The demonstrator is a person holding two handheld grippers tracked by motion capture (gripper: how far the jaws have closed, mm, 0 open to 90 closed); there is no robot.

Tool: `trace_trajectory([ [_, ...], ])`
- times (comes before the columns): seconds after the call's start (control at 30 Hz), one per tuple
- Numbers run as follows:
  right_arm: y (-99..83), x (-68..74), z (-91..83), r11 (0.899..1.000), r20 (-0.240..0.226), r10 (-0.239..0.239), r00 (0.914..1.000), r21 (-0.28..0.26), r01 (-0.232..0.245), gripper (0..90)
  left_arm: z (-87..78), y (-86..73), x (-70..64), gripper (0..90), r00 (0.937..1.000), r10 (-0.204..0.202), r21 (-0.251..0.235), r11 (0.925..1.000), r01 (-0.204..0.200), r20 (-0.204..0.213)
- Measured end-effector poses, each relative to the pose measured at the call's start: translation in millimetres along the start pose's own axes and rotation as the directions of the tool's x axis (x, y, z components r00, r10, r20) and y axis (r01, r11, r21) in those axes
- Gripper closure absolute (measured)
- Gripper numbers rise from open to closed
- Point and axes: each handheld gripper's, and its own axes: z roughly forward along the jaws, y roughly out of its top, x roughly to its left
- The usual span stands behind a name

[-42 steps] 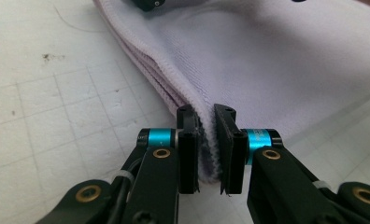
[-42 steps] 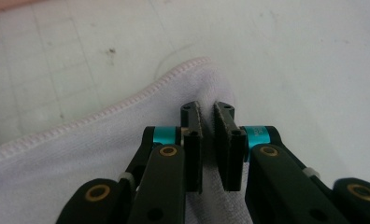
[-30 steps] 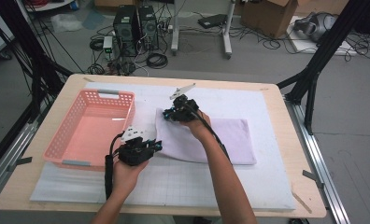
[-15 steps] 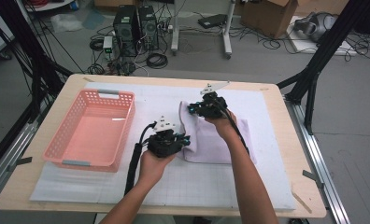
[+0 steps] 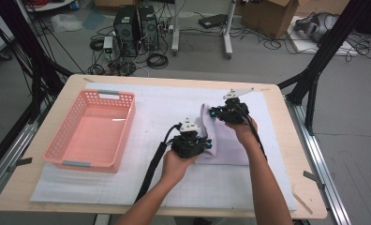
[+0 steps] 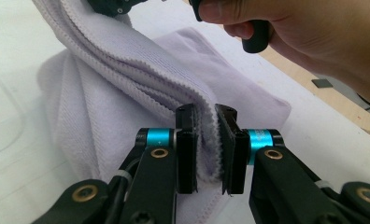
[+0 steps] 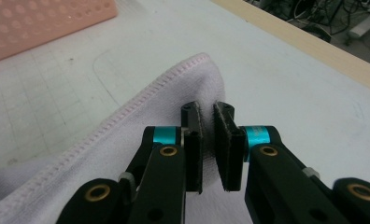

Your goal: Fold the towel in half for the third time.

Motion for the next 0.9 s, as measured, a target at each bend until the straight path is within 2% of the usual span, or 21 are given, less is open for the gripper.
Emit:
trace_trajectory([
  [0.17, -11.0, -7.0, -7.9, 1.0, 0.021, 0.012, 0.9997, 0.011, -0.012, 82.5, 16.1, 0.9, -8.9, 74.1, 1.0, -0.003, 0.005, 1.0, 0.003, 0.005],
  [0.37, -23.5, -15.0, -14.4, 0.999, 0.03, 0.031, 0.9991, 0.015, -0.032, 82.7, 14.6, 1.6, -9.3, 46.8, 0.9994, 0.031, -0.019, 0.9993, -0.032, -0.014],
  [0.5, -28.8, -19.2, -18.4, 0.999, 0.043, 0.033, 0.9985, 0.018, -0.034, 82.8, 2.9, 3.9, -7.6, 38.1, 0.9962, 0.082, -0.054, 0.9951, -0.083, -0.028],
  [0.67, -35.1, -25.6, -27.3, 0.999, 0.078, 0.027, 0.9966, 0.028, -0.03, 82.9, -14.2, 0.6, 3.0, 35.1, 0.99, 0.126, -0.072, 0.9888, -0.13, -0.064],
  [0.9, -46.5, -33.9, -38.2, 0.997, 0.13, 0.057, 0.9899, 0.048, -0.064, 82.9, -31.4, -11.4, 27.6, 33.8, 0.9876, 0.102, -0.081, 0.9904, -0.112, -0.119],
])
